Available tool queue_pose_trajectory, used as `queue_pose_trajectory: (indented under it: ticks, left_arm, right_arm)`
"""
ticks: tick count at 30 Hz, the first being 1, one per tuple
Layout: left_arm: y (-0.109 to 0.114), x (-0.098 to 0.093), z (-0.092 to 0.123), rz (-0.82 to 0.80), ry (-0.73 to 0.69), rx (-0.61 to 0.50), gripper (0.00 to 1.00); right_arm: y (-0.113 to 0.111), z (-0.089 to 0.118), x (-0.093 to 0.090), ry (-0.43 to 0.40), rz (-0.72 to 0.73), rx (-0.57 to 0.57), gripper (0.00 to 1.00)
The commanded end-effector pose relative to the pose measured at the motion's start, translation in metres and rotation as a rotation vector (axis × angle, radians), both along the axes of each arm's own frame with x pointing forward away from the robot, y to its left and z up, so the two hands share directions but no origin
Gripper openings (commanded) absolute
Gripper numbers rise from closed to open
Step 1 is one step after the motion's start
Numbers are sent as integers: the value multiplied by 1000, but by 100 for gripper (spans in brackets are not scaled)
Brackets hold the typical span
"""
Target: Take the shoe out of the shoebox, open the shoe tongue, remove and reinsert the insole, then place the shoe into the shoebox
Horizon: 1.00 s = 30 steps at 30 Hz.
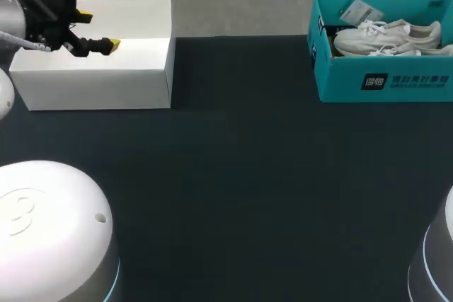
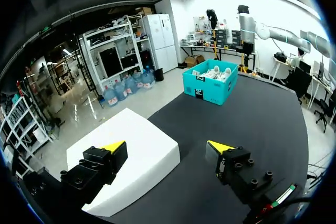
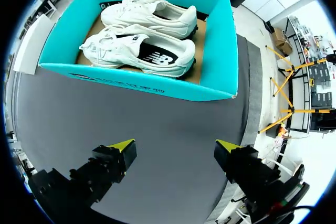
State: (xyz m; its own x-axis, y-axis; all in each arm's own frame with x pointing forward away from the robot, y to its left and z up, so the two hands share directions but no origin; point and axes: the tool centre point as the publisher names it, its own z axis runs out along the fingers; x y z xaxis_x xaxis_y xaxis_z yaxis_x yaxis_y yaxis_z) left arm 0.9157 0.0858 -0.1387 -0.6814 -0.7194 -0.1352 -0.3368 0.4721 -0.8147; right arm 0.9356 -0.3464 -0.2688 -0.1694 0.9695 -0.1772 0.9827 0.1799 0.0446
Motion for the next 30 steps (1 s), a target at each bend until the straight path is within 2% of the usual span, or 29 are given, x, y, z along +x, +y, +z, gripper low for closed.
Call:
queue_pose_trajectory:
  ticks: [1,6,10,14,20,26,30]
  left_arm:
    - [-4,1,1,159,395,141,100]
    - [-4,1,1,159,395,141,100]
    - [-5,15,-1,457,649,22,100]
    - [2,18,-4,553,724,-29,100]
    - [12,22,-33,653,876,25,100]
    - [13,23,-59,643,976,85,100]
    - [12,20,-63,656,990,146,100]
  right_arm:
    - [0,1,-10,-40,6,1,100]
    - [0,1,-10,-40,6,1,100]
    - [6,-2,-12,-9,36,3,100]
    - [14,-9,-22,48,76,74,100]
    - [16,-19,-33,72,18,117,100]
    - [10,-8,-32,36,-17,151,100]
    - [9,-2,-31,41,-18,187,100]
